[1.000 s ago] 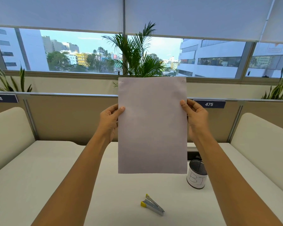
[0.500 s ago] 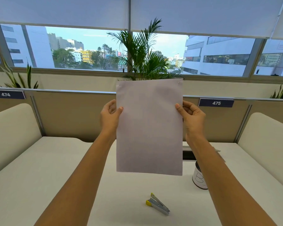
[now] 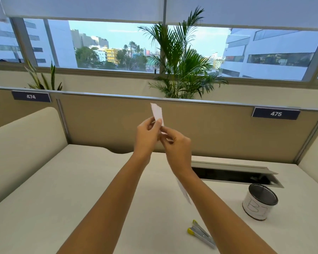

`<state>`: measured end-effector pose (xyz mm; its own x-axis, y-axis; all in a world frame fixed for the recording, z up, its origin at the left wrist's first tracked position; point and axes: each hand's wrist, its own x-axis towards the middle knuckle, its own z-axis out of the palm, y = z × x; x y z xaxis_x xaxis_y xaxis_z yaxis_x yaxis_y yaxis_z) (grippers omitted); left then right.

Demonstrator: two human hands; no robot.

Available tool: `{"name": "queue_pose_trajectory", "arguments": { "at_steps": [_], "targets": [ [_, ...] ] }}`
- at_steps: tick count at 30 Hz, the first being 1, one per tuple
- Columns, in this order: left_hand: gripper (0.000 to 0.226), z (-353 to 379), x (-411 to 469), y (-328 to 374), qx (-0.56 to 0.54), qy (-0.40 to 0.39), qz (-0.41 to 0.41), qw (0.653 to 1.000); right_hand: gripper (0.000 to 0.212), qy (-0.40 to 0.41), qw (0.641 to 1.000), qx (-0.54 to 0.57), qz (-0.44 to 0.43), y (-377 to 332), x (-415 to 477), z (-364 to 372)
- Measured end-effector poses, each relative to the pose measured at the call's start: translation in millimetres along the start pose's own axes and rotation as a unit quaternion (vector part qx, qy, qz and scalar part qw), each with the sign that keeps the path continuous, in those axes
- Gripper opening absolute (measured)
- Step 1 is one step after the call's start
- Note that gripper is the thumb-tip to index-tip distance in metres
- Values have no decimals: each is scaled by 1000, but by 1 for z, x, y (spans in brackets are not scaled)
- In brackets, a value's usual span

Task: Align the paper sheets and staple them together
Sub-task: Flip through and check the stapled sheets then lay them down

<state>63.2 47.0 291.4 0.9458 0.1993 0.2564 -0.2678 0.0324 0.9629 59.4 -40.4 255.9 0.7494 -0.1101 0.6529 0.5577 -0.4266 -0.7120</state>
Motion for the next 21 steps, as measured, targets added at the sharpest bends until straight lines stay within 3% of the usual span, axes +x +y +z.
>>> {"name": "queue_pose_trajectory", "arguments": {
  "at_steps": [5,7,9,11,14,17,21],
  "targets": [
    [26,-35,20,-18,31,44,-33,998,38,-116,993,-7,6,11,-8,28],
    [25,-48,28,-23,13,39,-47,998,38,-98,994,12,38,22,-4,26],
    [27,-60,34,-26,-12,23,-50,998,39,-32,995,49,85,41,3,20],
    [29,-71,39,-28,-44,-4,-48,998,51,12,984,83,159,62,8,12],
    [34,-84,46,-37,-93,-42,-55,993,71,-39,951,99,290,90,4,7],
    [40,-91,54,-48,-139,-54,-66,987,66,-96,920,144,352,112,-6,13],
    [44,-98,61,-62,-158,-66,-75,982,47,-122,912,176,350,122,-9,25]
  ]
}}
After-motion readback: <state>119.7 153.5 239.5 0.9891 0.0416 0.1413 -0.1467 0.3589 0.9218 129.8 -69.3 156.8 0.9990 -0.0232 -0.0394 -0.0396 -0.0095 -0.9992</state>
